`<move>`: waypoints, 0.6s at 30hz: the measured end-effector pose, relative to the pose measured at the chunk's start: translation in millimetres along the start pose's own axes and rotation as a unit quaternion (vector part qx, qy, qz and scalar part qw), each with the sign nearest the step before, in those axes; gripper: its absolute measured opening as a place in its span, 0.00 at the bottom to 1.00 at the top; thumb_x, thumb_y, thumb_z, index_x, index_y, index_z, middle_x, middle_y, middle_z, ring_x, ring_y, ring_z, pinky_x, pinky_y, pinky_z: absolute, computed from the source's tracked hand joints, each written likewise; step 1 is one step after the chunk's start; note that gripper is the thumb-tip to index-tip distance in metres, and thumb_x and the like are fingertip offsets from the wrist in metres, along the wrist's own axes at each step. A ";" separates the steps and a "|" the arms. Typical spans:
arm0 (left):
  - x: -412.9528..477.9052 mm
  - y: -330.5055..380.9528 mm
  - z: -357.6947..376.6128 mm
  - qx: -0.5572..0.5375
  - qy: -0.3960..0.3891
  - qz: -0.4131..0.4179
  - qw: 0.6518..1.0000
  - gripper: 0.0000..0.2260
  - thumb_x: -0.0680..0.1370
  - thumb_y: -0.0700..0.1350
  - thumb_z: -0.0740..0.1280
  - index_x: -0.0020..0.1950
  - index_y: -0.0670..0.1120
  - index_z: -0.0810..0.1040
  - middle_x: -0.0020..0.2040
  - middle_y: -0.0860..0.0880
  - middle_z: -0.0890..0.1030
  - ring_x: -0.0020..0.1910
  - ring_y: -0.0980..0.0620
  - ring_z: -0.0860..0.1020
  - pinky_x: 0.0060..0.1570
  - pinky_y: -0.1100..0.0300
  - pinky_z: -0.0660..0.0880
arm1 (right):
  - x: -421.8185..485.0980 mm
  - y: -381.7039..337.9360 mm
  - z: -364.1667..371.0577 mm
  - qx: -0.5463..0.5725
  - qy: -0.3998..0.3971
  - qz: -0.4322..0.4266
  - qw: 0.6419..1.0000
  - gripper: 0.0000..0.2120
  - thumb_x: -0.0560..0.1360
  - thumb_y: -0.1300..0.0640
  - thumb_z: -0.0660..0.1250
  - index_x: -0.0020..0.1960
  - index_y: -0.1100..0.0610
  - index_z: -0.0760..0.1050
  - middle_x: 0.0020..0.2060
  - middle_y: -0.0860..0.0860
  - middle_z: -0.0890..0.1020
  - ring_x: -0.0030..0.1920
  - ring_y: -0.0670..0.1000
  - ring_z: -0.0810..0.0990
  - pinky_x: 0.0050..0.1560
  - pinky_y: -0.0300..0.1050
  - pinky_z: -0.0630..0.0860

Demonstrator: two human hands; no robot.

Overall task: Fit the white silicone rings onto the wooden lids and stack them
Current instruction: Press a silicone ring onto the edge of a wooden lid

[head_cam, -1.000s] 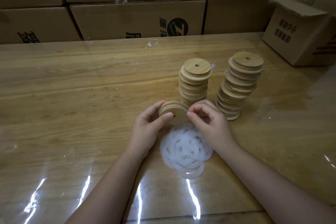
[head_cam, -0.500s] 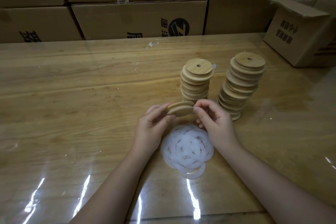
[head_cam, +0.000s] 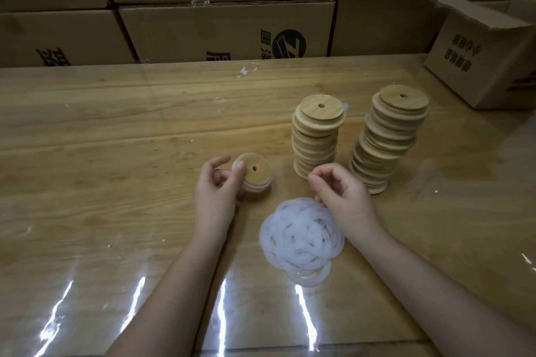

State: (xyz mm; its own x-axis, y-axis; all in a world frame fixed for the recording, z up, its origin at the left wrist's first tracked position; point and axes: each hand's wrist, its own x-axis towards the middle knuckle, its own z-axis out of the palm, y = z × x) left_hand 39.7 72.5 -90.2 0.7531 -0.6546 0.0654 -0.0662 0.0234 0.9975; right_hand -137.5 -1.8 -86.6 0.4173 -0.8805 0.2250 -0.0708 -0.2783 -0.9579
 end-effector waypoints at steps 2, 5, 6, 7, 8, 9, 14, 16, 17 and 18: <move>1.8 -3.1 0.0 0.015 0.010 -0.007 1.000 0.12 0.76 0.46 0.69 0.57 0.47 0.74 0.34 0.49 0.78 0.24 0.58 0.75 0.22 0.64 0.70 | 0.3 -0.6 -0.1 0.000 0.002 0.007 1.000 0.06 0.75 0.61 0.66 0.41 0.52 0.76 0.31 0.48 0.76 0.34 0.48 0.74 0.38 0.44 0.73; 2.0 -5.4 1.7 0.031 0.008 -0.010 0.999 0.12 0.76 0.45 0.69 0.56 0.51 0.71 0.42 0.50 0.80 0.33 0.55 0.80 0.35 0.59 0.77 | 0.4 -0.3 -0.4 0.002 0.001 0.013 1.000 0.07 0.75 0.61 0.66 0.41 0.52 0.76 0.31 0.48 0.76 0.34 0.48 0.74 0.37 0.42 0.73; 2.0 -5.9 1.9 0.041 0.009 -0.009 0.999 0.12 0.76 0.44 0.69 0.57 0.51 0.71 0.45 0.51 0.81 0.37 0.54 0.81 0.41 0.57 0.78 | 0.4 -0.3 -0.5 0.003 0.001 0.015 1.000 0.07 0.75 0.61 0.66 0.41 0.52 0.76 0.31 0.48 0.76 0.34 0.49 0.74 0.37 0.42 0.73; 1.6 -5.9 1.7 0.061 0.010 -0.003 0.998 0.13 0.76 0.43 0.69 0.59 0.50 0.72 0.48 0.51 0.81 0.40 0.55 0.80 0.44 0.60 0.77 | 0.6 -0.3 -0.3 0.004 0.002 0.016 1.000 0.07 0.75 0.61 0.66 0.41 0.52 0.76 0.31 0.48 0.76 0.34 0.49 0.74 0.37 0.42 0.73; 0.8 -5.6 1.7 0.091 0.012 0.008 0.996 0.15 0.76 0.41 0.69 0.61 0.48 0.72 0.51 0.50 0.81 0.43 0.56 0.80 0.45 0.64 0.76 | 0.7 -0.1 -0.1 0.005 0.002 0.017 1.000 0.06 0.75 0.62 0.66 0.41 0.52 0.76 0.31 0.48 0.76 0.34 0.49 0.74 0.37 0.41 0.72; -0.4 -5.0 1.5 0.132 0.013 0.024 0.991 0.16 0.76 0.41 0.68 0.63 0.47 0.72 0.56 0.48 0.80 0.47 0.57 0.79 0.47 0.67 0.75 | 0.7 -0.2 0.0 0.007 0.003 0.018 1.000 0.06 0.75 0.62 0.66 0.41 0.52 0.76 0.31 0.49 0.76 0.34 0.49 0.74 0.36 0.40 0.72; -7.6 -0.2 0.8 0.309 0.013 0.148 0.939 0.17 0.74 0.38 0.67 0.63 0.41 0.75 0.67 0.42 0.70 0.67 0.44 0.68 0.66 0.55 0.63 | 0.7 -0.8 -0.5 0.006 0.002 0.021 1.000 0.06 0.75 0.62 0.66 0.41 0.53 0.76 0.32 0.49 0.76 0.35 0.50 0.73 0.38 0.44 0.73; -11.1 0.7 0.7 0.361 0.002 0.184 0.915 0.13 0.73 0.38 0.68 0.57 0.41 0.79 0.61 0.43 0.75 0.61 0.42 0.72 0.61 0.52 0.66 | 0.7 -1.2 -0.3 0.005 0.001 0.022 1.000 0.06 0.75 0.62 0.66 0.41 0.53 0.76 0.32 0.49 0.76 0.35 0.50 0.73 0.39 0.46 0.72; -13.4 0.6 1.2 0.399 -0.008 0.197 0.895 0.11 0.72 0.39 0.69 0.54 0.42 0.80 0.59 0.43 0.76 0.57 0.41 0.74 0.57 0.50 0.68 | 0.7 -1.4 -0.1 0.006 0.001 0.023 1.000 0.06 0.75 0.62 0.66 0.41 0.53 0.76 0.32 0.49 0.76 0.35 0.50 0.73 0.39 0.46 0.72; -15.4 0.5 2.1 0.441 -0.019 0.204 0.874 0.10 0.72 0.40 0.69 0.53 0.42 0.80 0.57 0.44 0.77 0.55 0.41 0.74 0.53 0.49 0.69 | 0.6 -1.7 -0.1 0.006 0.002 0.022 1.000 0.06 0.75 0.62 0.66 0.41 0.53 0.76 0.32 0.49 0.76 0.35 0.50 0.73 0.39 0.46 0.72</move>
State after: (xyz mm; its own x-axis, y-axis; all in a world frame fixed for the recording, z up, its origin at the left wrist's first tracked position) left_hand 26.7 81.0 -90.8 0.5272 -0.7531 0.3937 -0.8158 -0.3189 0.4825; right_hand -137.3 -1.9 -84.9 0.4105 -0.8933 0.1831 -0.0790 -0.2349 -0.9688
